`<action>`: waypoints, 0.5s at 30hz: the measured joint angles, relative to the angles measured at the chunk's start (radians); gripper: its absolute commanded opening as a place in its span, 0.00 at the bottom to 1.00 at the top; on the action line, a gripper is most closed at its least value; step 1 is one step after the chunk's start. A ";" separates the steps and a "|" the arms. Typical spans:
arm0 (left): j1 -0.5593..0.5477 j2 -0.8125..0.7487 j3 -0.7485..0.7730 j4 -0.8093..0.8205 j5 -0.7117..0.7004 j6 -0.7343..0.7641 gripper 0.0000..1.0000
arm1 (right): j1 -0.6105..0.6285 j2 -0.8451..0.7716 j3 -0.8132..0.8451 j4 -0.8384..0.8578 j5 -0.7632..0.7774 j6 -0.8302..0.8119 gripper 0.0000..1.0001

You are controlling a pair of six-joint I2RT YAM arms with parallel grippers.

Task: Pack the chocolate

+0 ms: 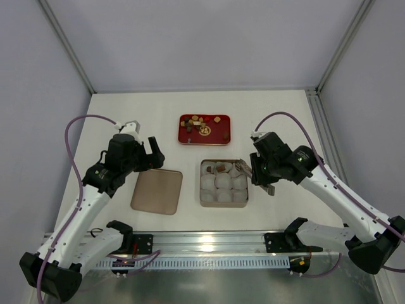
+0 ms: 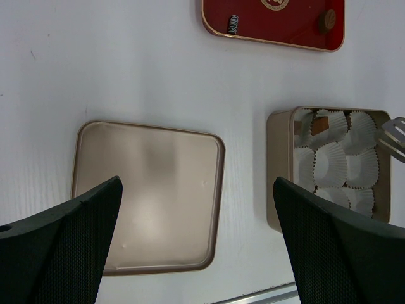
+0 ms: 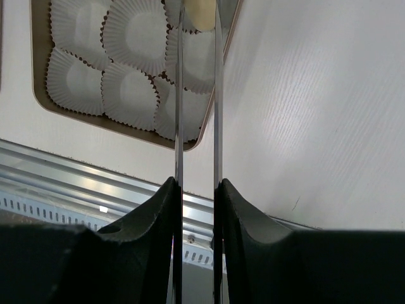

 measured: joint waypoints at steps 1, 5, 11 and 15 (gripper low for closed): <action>0.000 0.000 0.000 0.000 0.000 0.000 1.00 | 0.000 0.000 -0.009 0.002 -0.001 0.003 0.33; 0.000 0.003 0.000 0.000 0.000 0.000 1.00 | 0.000 0.004 -0.033 0.010 -0.011 0.006 0.34; 0.000 0.004 0.000 0.000 0.000 0.000 1.00 | 0.000 0.029 -0.040 0.050 -0.011 0.006 0.38; 0.000 0.004 0.000 0.000 0.000 0.000 1.00 | 0.000 0.048 -0.049 0.067 -0.010 0.006 0.41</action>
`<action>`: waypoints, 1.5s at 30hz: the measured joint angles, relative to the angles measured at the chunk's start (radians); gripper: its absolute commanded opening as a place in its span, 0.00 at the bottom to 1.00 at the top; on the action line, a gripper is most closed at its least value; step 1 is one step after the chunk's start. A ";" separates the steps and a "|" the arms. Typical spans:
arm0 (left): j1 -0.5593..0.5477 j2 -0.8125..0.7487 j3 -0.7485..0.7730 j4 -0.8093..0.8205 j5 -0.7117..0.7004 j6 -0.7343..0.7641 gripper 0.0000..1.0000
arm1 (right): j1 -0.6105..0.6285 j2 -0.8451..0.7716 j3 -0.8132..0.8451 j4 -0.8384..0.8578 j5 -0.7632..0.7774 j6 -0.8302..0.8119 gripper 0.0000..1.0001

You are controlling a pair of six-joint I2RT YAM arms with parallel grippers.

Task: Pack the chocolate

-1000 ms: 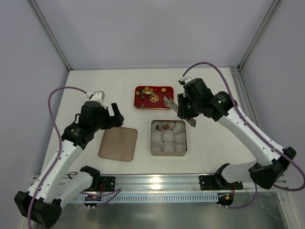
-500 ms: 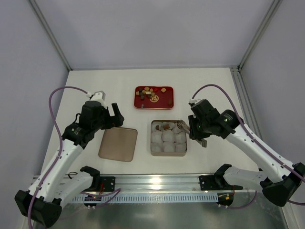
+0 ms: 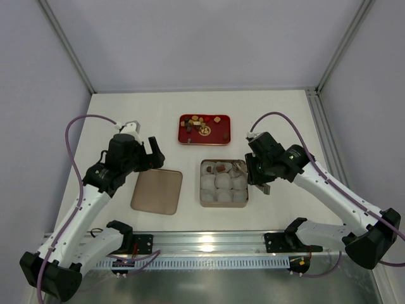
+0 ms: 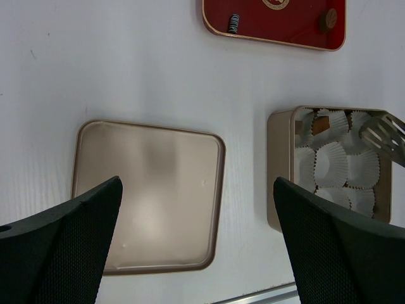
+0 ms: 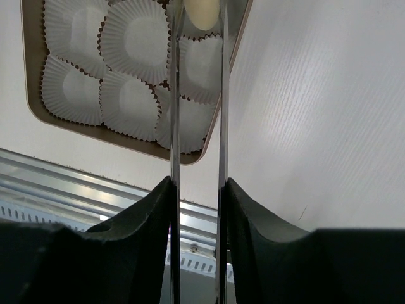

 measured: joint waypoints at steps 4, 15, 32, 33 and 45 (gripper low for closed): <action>0.000 0.002 0.000 0.000 0.000 0.000 1.00 | 0.000 0.002 -0.006 0.005 0.002 0.000 0.45; 0.000 0.005 0.000 0.000 0.000 0.000 1.00 | 0.000 0.002 0.024 -0.003 0.003 -0.003 0.47; 0.000 0.005 0.000 0.000 0.000 0.000 1.00 | -0.025 0.608 0.585 0.132 -0.049 -0.119 0.43; 0.000 0.005 0.000 0.000 0.000 0.000 1.00 | -0.026 0.661 0.632 0.147 -0.063 -0.122 0.42; 0.000 0.005 0.000 0.000 0.000 0.000 1.00 | -0.020 0.973 0.877 0.174 -0.115 -0.071 0.42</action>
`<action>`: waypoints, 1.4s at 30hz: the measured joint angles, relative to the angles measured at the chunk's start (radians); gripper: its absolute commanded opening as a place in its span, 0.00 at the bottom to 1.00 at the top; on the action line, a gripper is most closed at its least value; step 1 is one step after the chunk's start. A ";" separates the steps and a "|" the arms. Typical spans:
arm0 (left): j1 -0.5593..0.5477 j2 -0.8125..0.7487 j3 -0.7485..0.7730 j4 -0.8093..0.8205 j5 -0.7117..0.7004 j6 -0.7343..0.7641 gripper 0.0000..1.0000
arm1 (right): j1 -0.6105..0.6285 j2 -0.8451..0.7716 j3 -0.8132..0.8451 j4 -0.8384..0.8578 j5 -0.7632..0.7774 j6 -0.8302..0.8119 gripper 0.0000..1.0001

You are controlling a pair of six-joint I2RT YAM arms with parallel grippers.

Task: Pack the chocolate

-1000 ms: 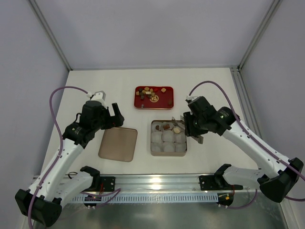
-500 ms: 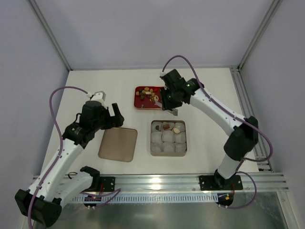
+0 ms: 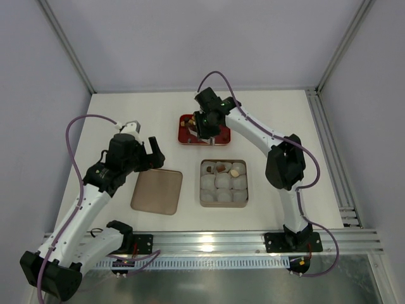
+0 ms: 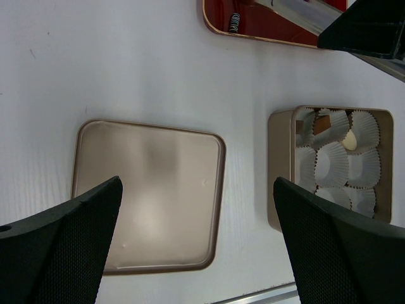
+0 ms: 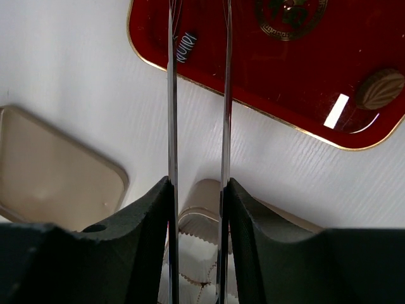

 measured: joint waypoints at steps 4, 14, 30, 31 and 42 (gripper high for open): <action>0.000 0.000 0.000 0.000 0.000 0.000 1.00 | 0.005 0.016 0.013 0.003 0.000 0.028 0.42; 0.000 -0.001 0.000 0.000 0.001 0.000 1.00 | 0.007 0.060 0.055 0.012 0.006 0.068 0.42; 0.000 -0.001 0.000 0.000 0.005 0.000 1.00 | 0.015 0.074 0.056 -0.002 0.066 0.071 0.30; 0.000 -0.001 0.000 0.000 0.005 0.000 1.00 | 0.016 0.074 0.056 -0.004 0.068 0.071 0.30; 0.000 -0.001 0.000 0.000 0.008 0.000 1.00 | 0.016 -0.019 0.014 -0.019 0.089 0.055 0.29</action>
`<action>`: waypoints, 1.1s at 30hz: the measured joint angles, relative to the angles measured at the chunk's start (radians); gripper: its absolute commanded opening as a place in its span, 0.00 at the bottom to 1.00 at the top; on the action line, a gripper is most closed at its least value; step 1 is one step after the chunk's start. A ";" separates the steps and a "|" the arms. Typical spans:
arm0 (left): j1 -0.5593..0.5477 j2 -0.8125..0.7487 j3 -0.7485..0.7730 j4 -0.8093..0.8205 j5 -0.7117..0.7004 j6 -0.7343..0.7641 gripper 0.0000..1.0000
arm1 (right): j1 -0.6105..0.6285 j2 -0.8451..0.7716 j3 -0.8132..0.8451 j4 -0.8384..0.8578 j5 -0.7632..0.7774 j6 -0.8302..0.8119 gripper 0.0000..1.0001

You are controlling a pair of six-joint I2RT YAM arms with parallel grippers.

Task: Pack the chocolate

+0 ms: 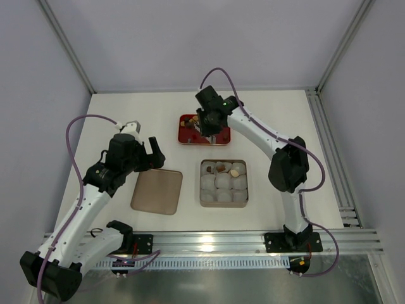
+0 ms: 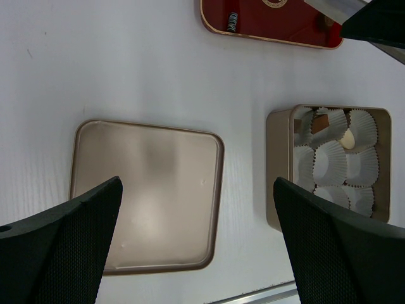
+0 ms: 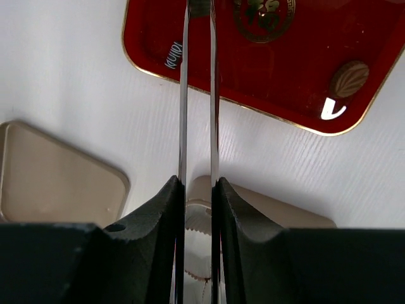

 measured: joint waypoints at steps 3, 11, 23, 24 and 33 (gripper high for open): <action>0.000 0.000 0.000 0.000 0.000 0.000 1.00 | 0.000 -0.058 -0.033 0.000 0.005 -0.006 0.29; 0.000 0.000 0.000 0.000 0.000 0.000 1.00 | 0.000 -0.181 -0.135 0.008 0.008 -0.014 0.29; 0.000 0.000 0.000 0.000 -0.002 0.000 1.00 | 0.011 -0.665 -0.525 0.010 -0.006 -0.012 0.29; 0.000 0.000 0.000 0.000 -0.002 0.000 1.00 | 0.016 -0.709 -0.559 0.011 -0.008 -0.009 0.29; 0.000 0.002 0.000 0.000 -0.004 0.000 1.00 | 0.116 -0.887 -0.768 -0.031 -0.016 0.062 0.29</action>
